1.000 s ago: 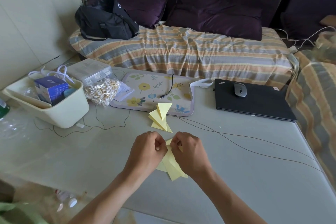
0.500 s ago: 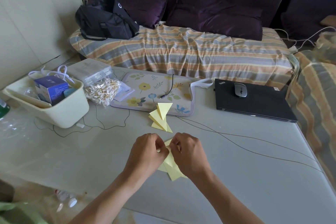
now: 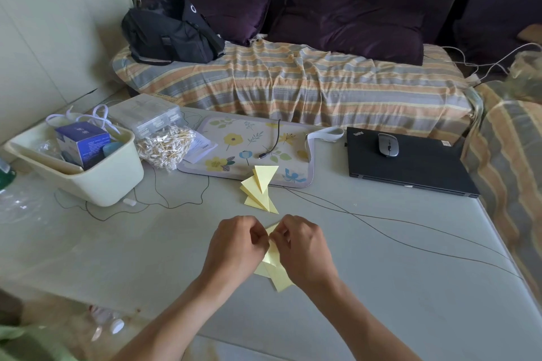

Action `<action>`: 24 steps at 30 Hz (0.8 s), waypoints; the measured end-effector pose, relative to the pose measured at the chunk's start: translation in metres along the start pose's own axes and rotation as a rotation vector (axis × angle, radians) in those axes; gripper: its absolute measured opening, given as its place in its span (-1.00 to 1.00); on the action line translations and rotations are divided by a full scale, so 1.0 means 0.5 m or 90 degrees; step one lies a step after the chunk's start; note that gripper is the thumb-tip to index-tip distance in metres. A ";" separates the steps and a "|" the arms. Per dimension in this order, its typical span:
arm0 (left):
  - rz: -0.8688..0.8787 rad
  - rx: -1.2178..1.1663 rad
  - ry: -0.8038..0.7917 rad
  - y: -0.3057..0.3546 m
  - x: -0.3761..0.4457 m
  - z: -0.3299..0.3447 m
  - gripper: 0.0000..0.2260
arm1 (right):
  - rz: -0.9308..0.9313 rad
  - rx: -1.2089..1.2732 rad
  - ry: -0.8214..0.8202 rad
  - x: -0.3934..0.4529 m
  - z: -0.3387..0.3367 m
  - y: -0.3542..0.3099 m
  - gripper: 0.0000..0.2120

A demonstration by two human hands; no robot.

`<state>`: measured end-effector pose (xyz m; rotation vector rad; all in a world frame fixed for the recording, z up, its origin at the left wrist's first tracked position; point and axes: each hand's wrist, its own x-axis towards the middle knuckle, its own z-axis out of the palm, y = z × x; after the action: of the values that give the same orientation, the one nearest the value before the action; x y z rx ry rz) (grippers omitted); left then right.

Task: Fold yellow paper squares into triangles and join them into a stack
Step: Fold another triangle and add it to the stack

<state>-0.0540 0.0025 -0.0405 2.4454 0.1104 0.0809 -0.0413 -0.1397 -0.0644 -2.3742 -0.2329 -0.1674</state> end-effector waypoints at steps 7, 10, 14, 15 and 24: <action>-0.021 -0.010 0.006 -0.007 0.003 -0.007 -0.92 | 0.011 0.031 0.008 0.009 -0.008 0.013 -0.92; -0.016 -0.002 -0.044 -0.012 0.004 -0.003 -0.96 | -0.028 0.022 0.003 0.008 -0.006 0.012 -0.90; -0.010 0.043 -0.087 -0.016 0.001 -0.002 -0.89 | -0.041 0.074 -0.037 0.006 -0.006 0.011 -0.95; -0.010 0.043 -0.082 -0.016 0.002 -0.003 -0.87 | -0.024 0.079 -0.057 0.006 -0.006 0.011 -0.98; -0.045 -0.018 -0.071 -0.016 0.005 -0.004 -0.78 | 0.109 0.077 -0.086 0.010 -0.015 0.009 -0.88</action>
<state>-0.0523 0.0103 -0.0442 2.4101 0.1458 -0.0842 -0.0358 -0.1475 -0.0608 -2.2735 -0.0991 0.0865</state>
